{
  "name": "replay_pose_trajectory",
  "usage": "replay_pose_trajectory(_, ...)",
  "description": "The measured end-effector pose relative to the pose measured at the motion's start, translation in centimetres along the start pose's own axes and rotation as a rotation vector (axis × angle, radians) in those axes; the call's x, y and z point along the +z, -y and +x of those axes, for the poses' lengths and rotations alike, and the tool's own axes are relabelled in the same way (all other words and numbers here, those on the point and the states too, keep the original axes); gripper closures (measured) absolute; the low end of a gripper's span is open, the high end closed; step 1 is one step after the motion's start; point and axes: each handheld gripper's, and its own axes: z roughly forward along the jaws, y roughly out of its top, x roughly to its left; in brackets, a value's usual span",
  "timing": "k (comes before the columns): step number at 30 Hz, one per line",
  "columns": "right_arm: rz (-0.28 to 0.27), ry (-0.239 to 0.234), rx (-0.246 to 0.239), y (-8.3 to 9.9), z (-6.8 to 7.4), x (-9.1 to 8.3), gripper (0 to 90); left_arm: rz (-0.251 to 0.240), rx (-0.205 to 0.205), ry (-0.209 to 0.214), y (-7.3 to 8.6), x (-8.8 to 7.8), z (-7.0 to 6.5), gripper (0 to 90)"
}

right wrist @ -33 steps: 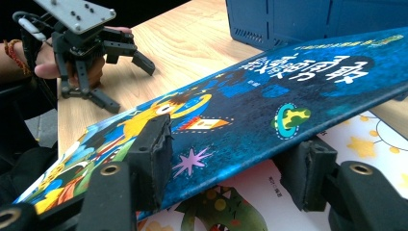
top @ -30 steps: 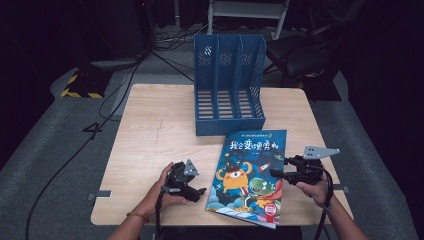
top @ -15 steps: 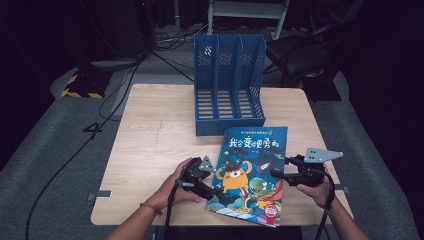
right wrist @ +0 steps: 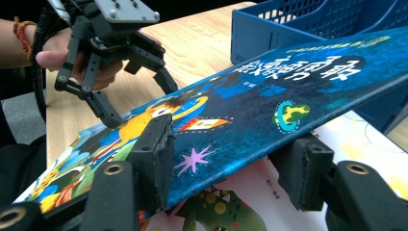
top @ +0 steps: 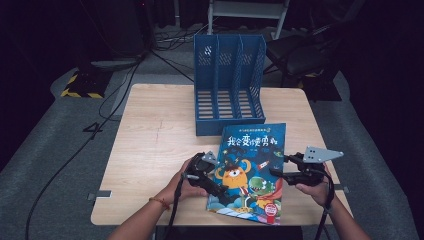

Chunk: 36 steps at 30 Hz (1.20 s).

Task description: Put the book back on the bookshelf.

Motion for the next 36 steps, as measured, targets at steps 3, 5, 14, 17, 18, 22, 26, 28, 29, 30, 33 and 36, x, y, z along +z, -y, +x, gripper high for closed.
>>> replay_pose_trajectory(3,-0.004,0.005,-0.030,-0.4,0.2,0.0,43.2,-0.019,-0.036,0.055,0.0,0.2,0.6,0.0)
replay_pose_trajectory(5,-0.009,0.009,-0.046,-0.7,0.4,0.0,43.3,-0.031,-0.038,0.076,-0.2,0.2,0.9,0.0)
replay_pose_trajectory(14,-0.031,0.021,-0.138,-1.7,1.1,-0.2,43.4,-0.125,-0.065,0.057,-1.4,-0.4,1.4,0.0)
replay_pose_trajectory(17,-0.031,0.032,-0.162,-2.1,1.2,-0.4,44.2,-0.141,-0.053,0.018,-1.9,-0.6,1.2,0.1)
replay_pose_trajectory(18,-0.038,0.034,-0.168,-2.2,1.2,-0.4,44.7,-0.150,-0.055,0.011,-2.0,-0.8,1.1,0.6)
replay_pose_trajectory(22,-0.040,0.047,-0.202,-2.6,1.4,-0.9,46.4,-0.208,-0.049,-0.012,-2.4,-1.6,1.0,6.0)
replay_pose_trajectory(26,-0.044,0.057,-0.237,-2.8,1.6,-1.2,48.7,-0.264,-0.032,-0.046,-2.5,-2.4,0.7,9.7)
replay_pose_trajectory(28,-0.045,0.062,-0.250,-2.7,1.9,-1.4,49.4,-0.284,-0.017,-0.058,-2.5,-2.8,0.5,12.8)
replay_pose_trajectory(29,-0.044,0.065,-0.254,-2.7,2.0,-1.4,49.8,-0.295,-0.007,-0.063,-2.5,-3.0,0.4,13.8)
replay_pose_trajectory(30,-0.041,0.067,-0.256,-2.6,2.1,-1.5,50.1,-0.301,0.005,-0.068,-2.4,-3.3,0.2,14.7)
replay_pose_trajectory(33,-0.040,0.076,-0.269,-2.4,2.3,-1.8,51.2,-0.320,0.033,-0.079,-2.4,-3.9,-0.3,15.7)
replay_pose_trajectory(36,-0.037,0.094,-0.266,-2.2,2.4,-1.9,51.4,-0.338,0.053,-0.097,-2.3,-4.3,-0.9,16.9)
